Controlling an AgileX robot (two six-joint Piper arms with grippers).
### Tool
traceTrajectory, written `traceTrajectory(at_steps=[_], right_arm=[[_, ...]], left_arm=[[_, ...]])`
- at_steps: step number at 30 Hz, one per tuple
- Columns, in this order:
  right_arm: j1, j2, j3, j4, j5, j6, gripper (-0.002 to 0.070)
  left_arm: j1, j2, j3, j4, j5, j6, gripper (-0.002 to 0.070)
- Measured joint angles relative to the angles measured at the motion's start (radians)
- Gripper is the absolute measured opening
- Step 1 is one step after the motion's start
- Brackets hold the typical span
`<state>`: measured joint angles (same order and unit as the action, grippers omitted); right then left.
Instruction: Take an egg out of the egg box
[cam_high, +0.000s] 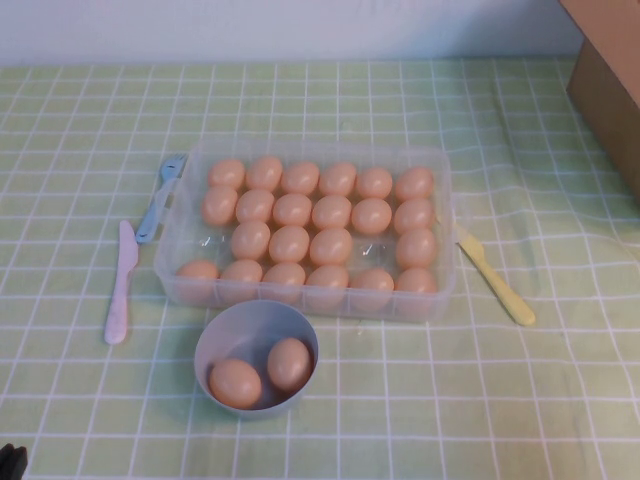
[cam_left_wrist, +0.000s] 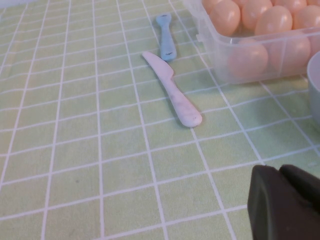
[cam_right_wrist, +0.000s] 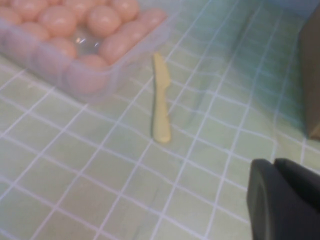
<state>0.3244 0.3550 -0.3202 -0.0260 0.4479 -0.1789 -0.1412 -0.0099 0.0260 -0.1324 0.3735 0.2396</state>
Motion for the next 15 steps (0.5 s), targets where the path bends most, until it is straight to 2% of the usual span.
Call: traceTrajectory(at_steps=[7, 15], right_arm=[[-0.105, -0.285, 0.156, 0.036, -0.108, 0.0, -0.0017], [-0.164, -0.363, 0.209, 0.102, -0.126, 0.0, -0.0017]], left_arm=[[0.0, 0.0, 0.0, 0.0, 0.0, 0.0, -0.0004], [0.0, 0.0, 0.0, 0.0, 0.0, 0.0, -0.0004]])
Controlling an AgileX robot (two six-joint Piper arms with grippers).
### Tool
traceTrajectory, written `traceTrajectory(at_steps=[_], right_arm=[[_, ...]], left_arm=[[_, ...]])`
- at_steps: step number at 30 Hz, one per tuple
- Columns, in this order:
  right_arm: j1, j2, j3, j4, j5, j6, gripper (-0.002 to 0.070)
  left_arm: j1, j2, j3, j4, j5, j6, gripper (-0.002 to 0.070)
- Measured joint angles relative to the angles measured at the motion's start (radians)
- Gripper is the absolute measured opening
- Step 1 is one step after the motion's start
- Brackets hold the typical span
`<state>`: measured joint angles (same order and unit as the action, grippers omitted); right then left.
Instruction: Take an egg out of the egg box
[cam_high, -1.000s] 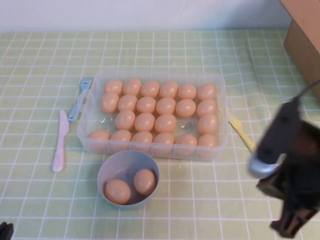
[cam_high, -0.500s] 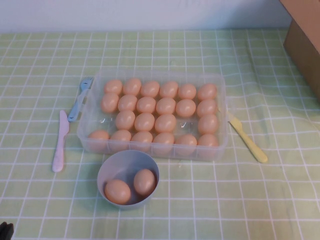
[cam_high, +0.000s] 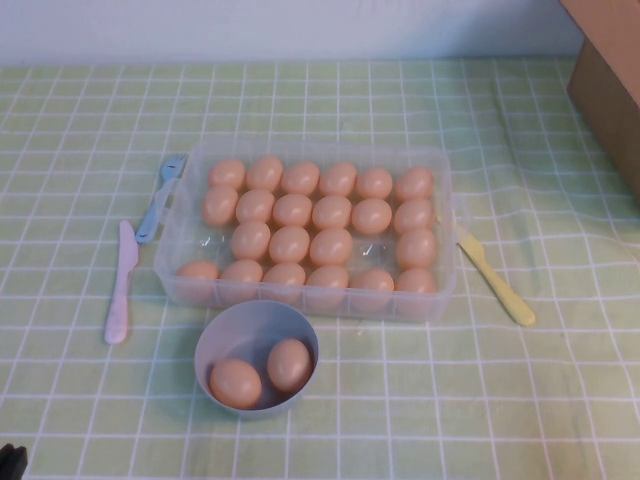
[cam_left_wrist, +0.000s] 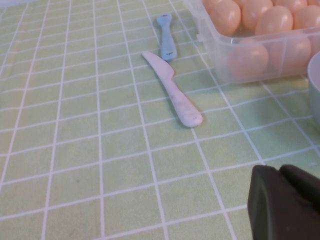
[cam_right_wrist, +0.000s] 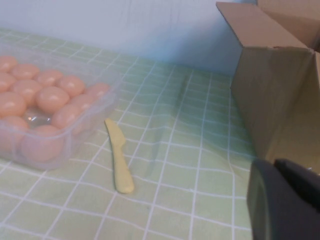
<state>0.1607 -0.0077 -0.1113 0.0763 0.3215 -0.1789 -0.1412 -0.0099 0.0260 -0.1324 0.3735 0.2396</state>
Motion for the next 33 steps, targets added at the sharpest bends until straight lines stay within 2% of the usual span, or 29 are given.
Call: traceTrajectory(at_steps=[16, 22, 26, 33], right_arm=[[0.0, -0.004, 0.009, 0.026, -0.036, 0.0, -0.0017], [0.0, -0.006, 0.09, 0.018, -0.269, 0.0, -0.0017], [0.0, -0.006, 0.132, 0.015, -0.321, 0.0, -0.0017], [0.0, -0.006, 0.137, 0.035, -0.231, 0.0, -0.0017]], left_arm=[[0.0, 0.0, 0.0, 0.0, 0.0, 0.0, -0.0004], [0.0, 0.0, 0.0, 0.0, 0.0, 0.0, -0.0004], [0.0, 0.0, 0.0, 0.0, 0.0, 0.0, -0.0004], [0.0, 0.0, 0.0, 0.0, 0.0, 0.0, -0.0004]])
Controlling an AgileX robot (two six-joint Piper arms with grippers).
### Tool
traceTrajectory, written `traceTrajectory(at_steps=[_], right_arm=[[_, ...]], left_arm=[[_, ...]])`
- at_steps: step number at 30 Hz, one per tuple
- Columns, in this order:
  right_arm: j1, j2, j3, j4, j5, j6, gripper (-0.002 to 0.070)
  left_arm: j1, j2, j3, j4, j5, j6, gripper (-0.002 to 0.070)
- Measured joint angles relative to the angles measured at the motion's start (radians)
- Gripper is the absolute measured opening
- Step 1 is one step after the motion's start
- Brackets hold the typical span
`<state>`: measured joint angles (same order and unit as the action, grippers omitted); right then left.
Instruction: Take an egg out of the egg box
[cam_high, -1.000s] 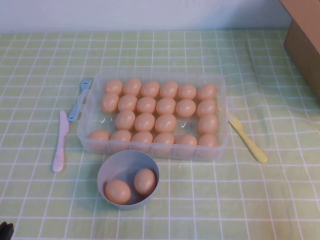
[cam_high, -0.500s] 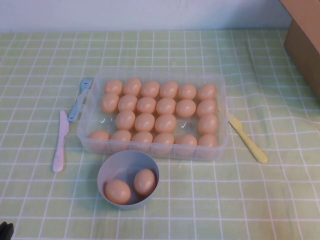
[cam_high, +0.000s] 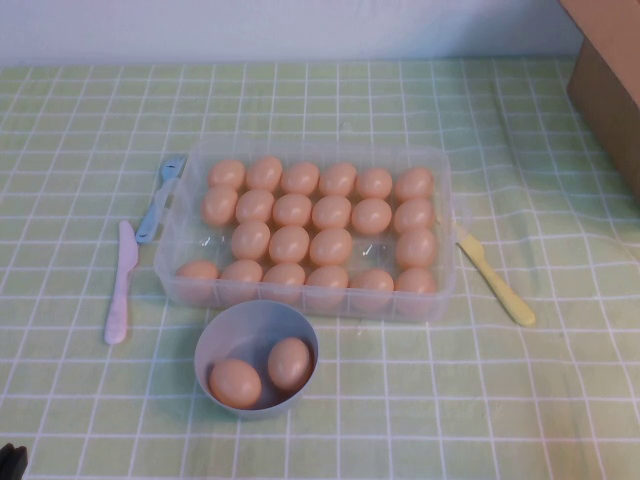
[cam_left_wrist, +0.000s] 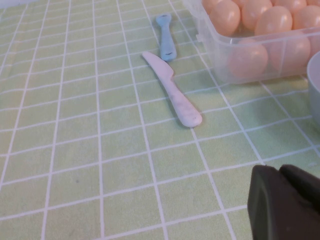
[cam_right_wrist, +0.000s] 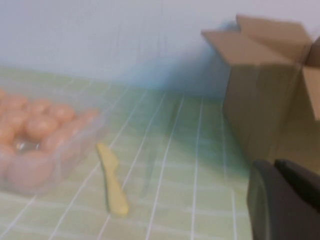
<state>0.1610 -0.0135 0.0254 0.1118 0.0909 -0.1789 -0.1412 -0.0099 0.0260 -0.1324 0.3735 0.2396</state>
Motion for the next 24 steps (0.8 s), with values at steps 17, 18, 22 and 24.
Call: traceTrajectory(at_steps=[17, 18, 22, 24], right_arm=[[0.0, 0.0, 0.0, 0.031, 0.272, 0.0, -0.0017], [0.0, 0.0, 0.0, 0.031, 0.272, 0.0, -0.0017], [0.0, 0.0, 0.0, 0.032, 0.272, 0.0, -0.0017], [0.0, 0.0, 0.0, 0.032, 0.272, 0.0, -0.0017]], left_arm=[[0.0, 0.0, 0.0, 0.0, 0.0, 0.0, -0.0004], [0.0, 0.0, 0.0, 0.0, 0.0, 0.0, -0.0004], [0.0, 0.0, 0.0, 0.0, 0.0, 0.0, -0.0004], [0.0, 0.0, 0.0, 0.0, 0.0, 0.0, -0.0004]])
